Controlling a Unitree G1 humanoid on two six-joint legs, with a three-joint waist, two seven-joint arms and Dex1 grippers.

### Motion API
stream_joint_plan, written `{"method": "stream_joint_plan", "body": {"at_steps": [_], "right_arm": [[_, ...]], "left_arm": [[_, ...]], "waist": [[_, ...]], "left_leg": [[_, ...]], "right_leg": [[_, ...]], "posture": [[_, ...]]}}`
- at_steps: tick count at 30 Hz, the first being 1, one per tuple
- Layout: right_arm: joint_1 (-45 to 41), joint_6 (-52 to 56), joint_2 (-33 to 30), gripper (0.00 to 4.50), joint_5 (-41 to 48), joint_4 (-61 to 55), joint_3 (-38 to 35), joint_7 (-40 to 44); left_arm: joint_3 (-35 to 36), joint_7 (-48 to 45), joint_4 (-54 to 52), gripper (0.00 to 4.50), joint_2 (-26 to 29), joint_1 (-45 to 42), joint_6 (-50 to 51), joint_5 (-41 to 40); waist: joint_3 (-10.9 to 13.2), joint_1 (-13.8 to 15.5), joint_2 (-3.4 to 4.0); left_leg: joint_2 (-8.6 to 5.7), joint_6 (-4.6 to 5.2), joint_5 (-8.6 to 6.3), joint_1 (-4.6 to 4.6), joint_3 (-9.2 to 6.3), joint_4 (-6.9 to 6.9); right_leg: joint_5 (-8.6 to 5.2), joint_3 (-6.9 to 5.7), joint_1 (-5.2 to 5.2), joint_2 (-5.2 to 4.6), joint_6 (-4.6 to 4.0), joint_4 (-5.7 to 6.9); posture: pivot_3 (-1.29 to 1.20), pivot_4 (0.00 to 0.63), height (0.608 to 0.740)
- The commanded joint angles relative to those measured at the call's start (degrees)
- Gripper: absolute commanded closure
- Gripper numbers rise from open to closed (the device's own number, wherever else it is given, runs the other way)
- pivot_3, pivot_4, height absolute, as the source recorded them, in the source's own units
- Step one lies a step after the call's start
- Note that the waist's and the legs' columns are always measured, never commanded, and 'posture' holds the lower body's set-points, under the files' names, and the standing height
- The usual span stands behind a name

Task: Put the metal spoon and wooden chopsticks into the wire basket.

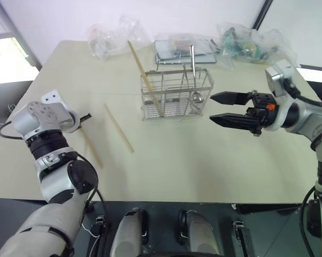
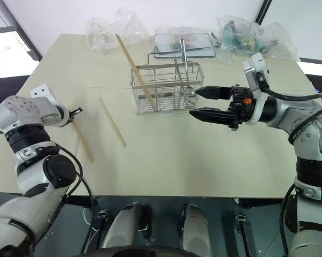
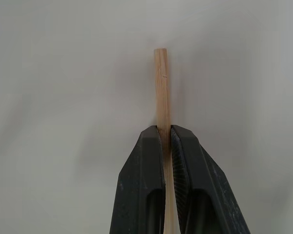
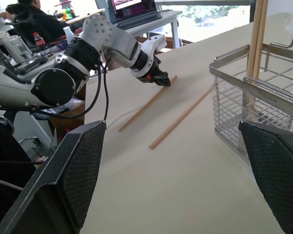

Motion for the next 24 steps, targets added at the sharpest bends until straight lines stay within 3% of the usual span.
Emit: {"method": "stream_joint_plan", "body": {"at_steps": [1, 4, 7, 13, 19, 24], "right_arm": [[-2.99, -1.83, -0.98, 0.00, -0.33, 1.41, -2.13, -0.93], [-4.64, -2.35, -1.13, 0.00, -0.79, 3.96, -2.60, -1.50], [-7.20, -3.21, -0.94, 0.00, -0.98, 8.10, -4.26, -3.08], [-9.33, -5.45, -1.28, 0.00, -3.03, 13.01, -5.27, -4.04], [-7.81, -6.90, -1.54, 0.00, -4.53, 13.28, -5.94, -4.50], [-5.63, -6.20, -1.80, 0.00, -3.22, 11.18, -7.91, -5.38]], "left_arm": [[-2.36, -6.64, -0.56, 4.46, 3.37, -5.43, -16.63, -1.78], [-1.21, -11.45, 1.66, 4.46, 4.22, -10.55, -24.77, -5.54], [-5.89, -23.27, 0.48, 4.46, 5.89, -16.38, -31.81, -8.96], [-11.09, -34.30, -1.97, 4.46, 4.19, -23.03, -29.15, -16.99], [-17.28, -39.75, -6.57, 4.46, 1.59, -22.96, -27.51, -20.54], [-23.98, -41.81, -9.05, 4.46, -2.17, -18.02, -34.77, -16.78]], "waist": [[0.07, -0.19, -0.11], [0.10, -0.10, -0.17], [0.10, -0.16, -0.18], [0.09, -0.25, -0.18], [0.10, -0.40, -0.17], [0.09, -0.27, -0.16]], "left_leg": [[0.00, -0.03, -0.01, -0.06, 0.01, 0.00], [0.01, -0.07, 0.01, -0.22, 0.01, 0.02], [-0.01, 0.10, 0.06, -0.25, 0.06, 0.01], [-0.02, 0.15, 0.08, -0.22, 0.12, 0.01], [-0.01, 0.17, 0.10, -0.20, 0.13, 0.01], [-0.02, 0.17, 0.10, -0.13, 0.18, 0.01]], "right_leg": [[0.00, 0.00, -0.05, 0.00, -0.01, 0.00], [0.02, -0.04, -0.15, -0.01, -0.02, -0.03], [0.03, -0.06, -0.14, -0.03, -0.01, -0.11], [0.05, -0.05, -0.11, -0.01, 0.05, -0.12], [0.05, -0.03, -0.12, 0.03, 0.07, -0.07], [0.05, -0.01, -0.07, 0.02, 0.07, -0.05]], "posture": [[0.00, 0.150, 0.704], [0.00, 0.150, 0.704], [0.00, 0.150, 0.704], [0.00, 0.150, 0.704], [0.00, 0.150, 0.704], [0.00, 0.150, 0.704]]}}
